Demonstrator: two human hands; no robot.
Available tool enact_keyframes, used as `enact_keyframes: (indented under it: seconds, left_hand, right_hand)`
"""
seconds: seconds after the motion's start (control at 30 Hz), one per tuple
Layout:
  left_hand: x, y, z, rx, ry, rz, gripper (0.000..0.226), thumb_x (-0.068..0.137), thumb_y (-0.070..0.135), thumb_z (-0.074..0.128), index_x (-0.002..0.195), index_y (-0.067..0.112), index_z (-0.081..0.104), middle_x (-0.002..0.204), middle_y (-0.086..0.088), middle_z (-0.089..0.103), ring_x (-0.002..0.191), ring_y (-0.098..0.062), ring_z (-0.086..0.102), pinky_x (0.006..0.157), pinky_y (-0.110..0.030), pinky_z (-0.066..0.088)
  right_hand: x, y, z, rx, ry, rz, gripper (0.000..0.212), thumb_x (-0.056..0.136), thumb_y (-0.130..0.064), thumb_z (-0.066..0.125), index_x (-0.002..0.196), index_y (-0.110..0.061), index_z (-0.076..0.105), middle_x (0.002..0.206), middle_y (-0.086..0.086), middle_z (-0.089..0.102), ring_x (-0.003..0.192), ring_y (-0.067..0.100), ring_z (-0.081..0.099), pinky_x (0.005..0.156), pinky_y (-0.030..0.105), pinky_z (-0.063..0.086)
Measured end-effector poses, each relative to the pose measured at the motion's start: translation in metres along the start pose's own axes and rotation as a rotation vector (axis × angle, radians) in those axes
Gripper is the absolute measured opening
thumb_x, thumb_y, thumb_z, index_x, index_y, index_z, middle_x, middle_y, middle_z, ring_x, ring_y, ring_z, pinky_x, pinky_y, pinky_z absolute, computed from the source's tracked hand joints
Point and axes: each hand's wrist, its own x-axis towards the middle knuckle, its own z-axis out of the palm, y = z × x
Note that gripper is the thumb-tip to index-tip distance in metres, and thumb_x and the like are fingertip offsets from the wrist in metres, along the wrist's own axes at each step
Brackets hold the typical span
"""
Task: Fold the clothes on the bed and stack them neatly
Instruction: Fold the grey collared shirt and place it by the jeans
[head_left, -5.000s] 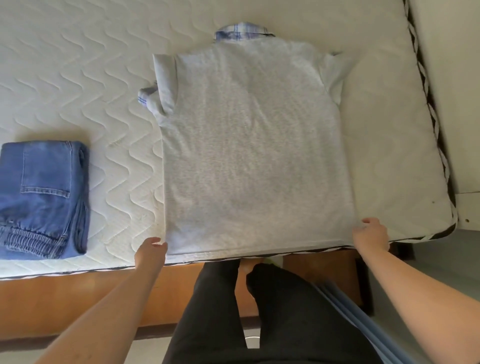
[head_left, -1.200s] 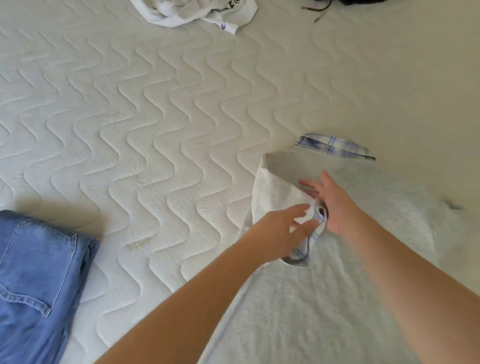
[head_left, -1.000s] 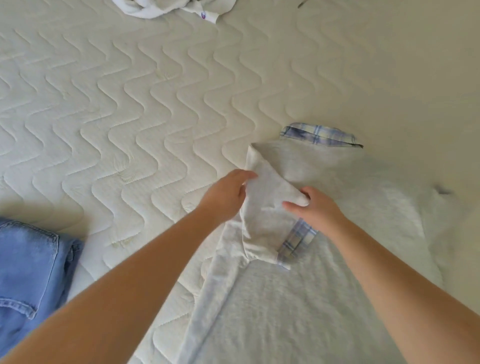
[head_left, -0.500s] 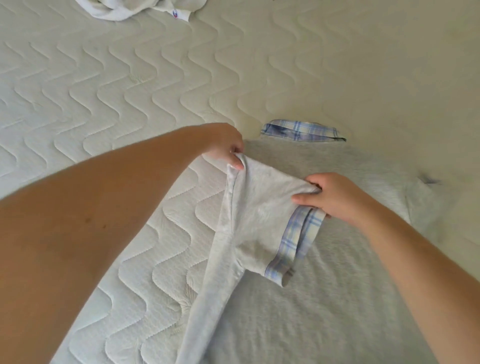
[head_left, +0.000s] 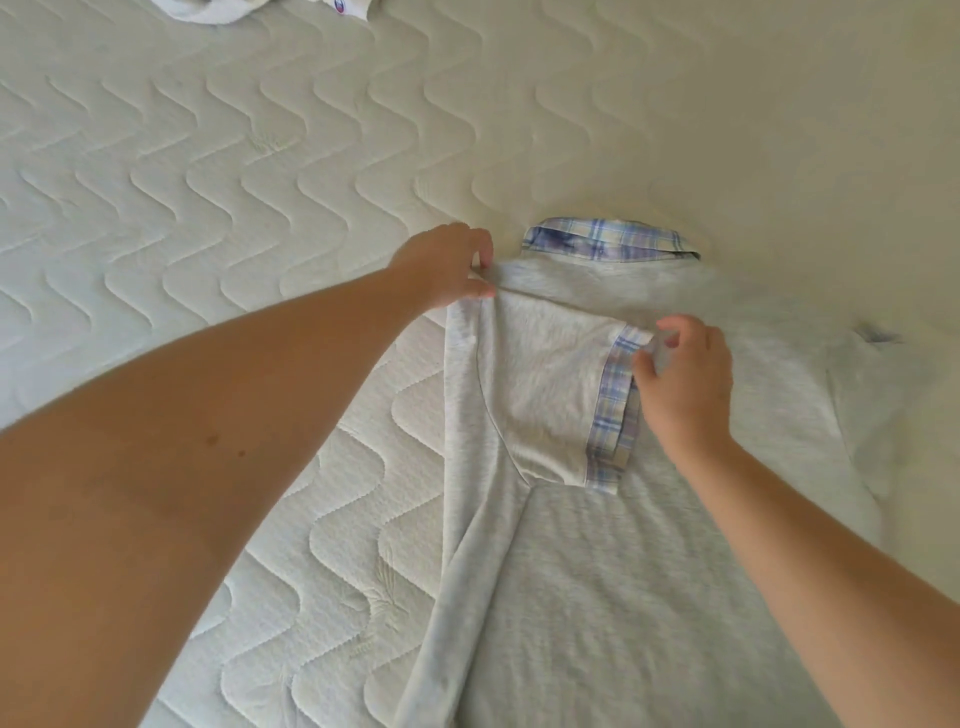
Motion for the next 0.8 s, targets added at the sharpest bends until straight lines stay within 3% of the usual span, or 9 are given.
enact_keyframes:
  seconds: [0.07, 0.13, 0.23, 0.3, 0.43, 0.53, 0.6, 0.7, 0.8]
  left_hand:
    - [-0.016, 0.002, 0.008, -0.06, 0.112, -0.011, 0.041, 0.086, 0.038, 0.072, 0.12, 0.023, 0.055, 0.122, -0.002, 0.049, 0.09, -0.019, 0.057, 0.079, -0.033, 0.049]
    - [-0.037, 0.004, 0.02, -0.133, 0.225, -0.062, 0.046, 0.088, 0.034, 0.071, 0.128, 0.022, 0.052, 0.131, -0.004, 0.044, 0.09, -0.016, 0.054, 0.081, -0.032, 0.05]
    - [-0.077, 0.007, 0.044, -0.295, 0.32, -0.219, 0.044, 0.091, 0.035, 0.067, 0.128, 0.022, 0.048, 0.125, -0.001, 0.046, 0.094, -0.013, 0.055, 0.075, -0.028, 0.048]
    - [-0.108, 0.011, 0.065, -0.39, 0.318, -0.344, 0.041, 0.092, 0.042, 0.064, 0.124, 0.022, 0.049, 0.113, 0.004, 0.051, 0.089, -0.01, 0.055, 0.067, -0.024, 0.043]
    - [-0.184, 0.022, 0.108, -0.531, 0.154, -0.558, 0.03, 0.094, 0.057, 0.047, 0.101, 0.029, 0.055, 0.088, 0.009, 0.066, 0.075, -0.011, 0.066, 0.059, -0.03, 0.051]
    - [-0.244, 0.033, 0.144, -0.592, 0.018, -0.612, 0.033, 0.097, 0.052, 0.037, 0.093, 0.028, 0.059, 0.082, 0.006, 0.071, 0.073, -0.016, 0.069, 0.072, -0.042, 0.059]
    - [-0.279, 0.041, 0.166, -0.645, -0.064, -0.644, 0.033, 0.1, 0.044, 0.036, 0.09, 0.024, 0.061, 0.082, 0.003, 0.071, 0.076, -0.019, 0.069, 0.078, -0.045, 0.058]
    - [-0.319, 0.053, 0.189, -0.646, -0.212, -0.682, 0.034, 0.1, 0.04, 0.036, 0.095, 0.02, 0.062, 0.093, -0.002, 0.071, 0.088, -0.026, 0.068, 0.086, -0.046, 0.055]
    - [-0.349, 0.064, 0.201, -0.458, -0.296, -0.61, 0.048, 0.096, 0.062, 0.033, 0.113, 0.024, 0.057, 0.105, 0.001, 0.067, 0.098, -0.025, 0.063, 0.086, -0.04, 0.049]
  right_hand:
    - [-0.036, -0.01, 0.002, 0.078, 0.013, 0.012, 0.011, 0.092, -0.025, 0.062, 0.099, -0.018, 0.057, 0.087, -0.003, 0.059, 0.078, 0.014, 0.056, 0.07, 0.031, 0.043]
    - [-0.081, -0.019, 0.013, 0.103, -0.206, 0.098, 0.019, 0.095, -0.041, 0.055, 0.085, -0.024, 0.056, 0.071, -0.013, 0.058, 0.065, 0.002, 0.056, 0.056, 0.019, 0.037]
    - [-0.145, -0.024, 0.04, 0.07, -0.555, 0.236, 0.039, 0.094, -0.054, 0.051, 0.081, -0.019, 0.063, 0.071, -0.008, 0.066, 0.07, 0.01, 0.066, 0.062, 0.024, 0.05]
    - [-0.177, -0.028, 0.056, 0.098, -0.634, 0.323, 0.042, 0.09, -0.057, 0.057, 0.087, -0.015, 0.062, 0.076, -0.004, 0.067, 0.075, 0.015, 0.066, 0.069, 0.03, 0.053]
    - [-0.198, -0.034, 0.073, 0.082, -0.592, 0.342, 0.041, 0.087, -0.054, 0.06, 0.088, -0.013, 0.056, 0.082, -0.001, 0.063, 0.078, 0.019, 0.063, 0.063, 0.029, 0.044]
    - [-0.192, -0.03, 0.076, 0.084, -0.608, 0.291, 0.033, 0.092, -0.041, 0.056, 0.079, -0.01, 0.055, 0.072, 0.002, 0.058, 0.072, 0.022, 0.059, 0.056, 0.027, 0.038]
    - [-0.191, -0.025, 0.075, 0.259, -0.621, 0.36, 0.032, 0.095, -0.036, 0.056, 0.082, -0.006, 0.056, 0.074, 0.005, 0.059, 0.071, 0.021, 0.061, 0.054, 0.028, 0.049]
    - [-0.198, -0.018, 0.068, 0.491, -0.597, 0.493, 0.027, 0.097, -0.035, 0.057, 0.083, -0.011, 0.056, 0.085, 0.013, 0.064, 0.075, 0.026, 0.068, 0.069, 0.044, 0.061]
    - [-0.206, -0.011, 0.062, 0.498, -0.597, 0.456, 0.024, 0.094, -0.038, 0.062, 0.083, -0.016, 0.058, 0.086, 0.011, 0.066, 0.08, 0.03, 0.069, 0.076, 0.048, 0.06]
